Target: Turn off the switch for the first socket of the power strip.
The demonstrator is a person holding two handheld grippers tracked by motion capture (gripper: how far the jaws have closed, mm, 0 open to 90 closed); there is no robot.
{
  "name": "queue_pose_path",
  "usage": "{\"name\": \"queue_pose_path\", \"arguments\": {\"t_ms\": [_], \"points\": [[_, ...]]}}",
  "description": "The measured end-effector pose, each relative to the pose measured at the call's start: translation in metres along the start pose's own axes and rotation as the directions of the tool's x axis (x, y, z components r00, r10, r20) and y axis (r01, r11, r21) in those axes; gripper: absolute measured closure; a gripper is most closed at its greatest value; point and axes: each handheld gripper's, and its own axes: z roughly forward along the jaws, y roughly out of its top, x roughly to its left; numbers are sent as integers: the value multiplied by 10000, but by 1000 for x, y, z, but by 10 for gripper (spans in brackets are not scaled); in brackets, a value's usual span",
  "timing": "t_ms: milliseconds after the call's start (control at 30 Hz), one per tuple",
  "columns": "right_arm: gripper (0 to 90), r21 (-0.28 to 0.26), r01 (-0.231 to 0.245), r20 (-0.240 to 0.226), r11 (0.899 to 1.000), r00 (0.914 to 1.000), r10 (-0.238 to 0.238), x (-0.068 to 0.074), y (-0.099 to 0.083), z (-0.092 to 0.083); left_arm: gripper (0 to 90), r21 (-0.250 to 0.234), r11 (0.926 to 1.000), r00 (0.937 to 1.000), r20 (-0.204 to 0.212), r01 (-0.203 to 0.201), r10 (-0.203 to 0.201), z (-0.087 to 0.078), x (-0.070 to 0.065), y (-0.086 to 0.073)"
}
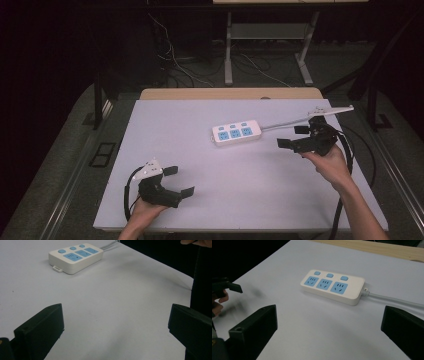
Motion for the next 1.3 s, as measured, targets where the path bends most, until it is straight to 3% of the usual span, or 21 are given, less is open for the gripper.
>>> {"name": "queue_pose_path", "arguments": {"t_ms": [367, 633, 1100, 1300], "points": [[3, -14, -45, -275, 10000, 9996, 44, 7, -27, -7, 0, 9, 10000, 10000, -12, -16, 16, 0, -1, 0], [3, -28, -207, -517, 9998, 9985, 206, 11, -63, -10, 0, 10, 10000, 10000, -22, 10, -10, 0, -1, 0], [3, -42, -236, -376, 9997, 9990, 234, 15, -113, -9, 0, 100, 9999, 10000, -45, -46, 47, 1, -1, 0], [3, 51, -280, -343, 9996, 9990, 282, 16, -123, -9, 0, 146, 9999, 10000, -2, -92, 92, 2, -1, 0]]}}
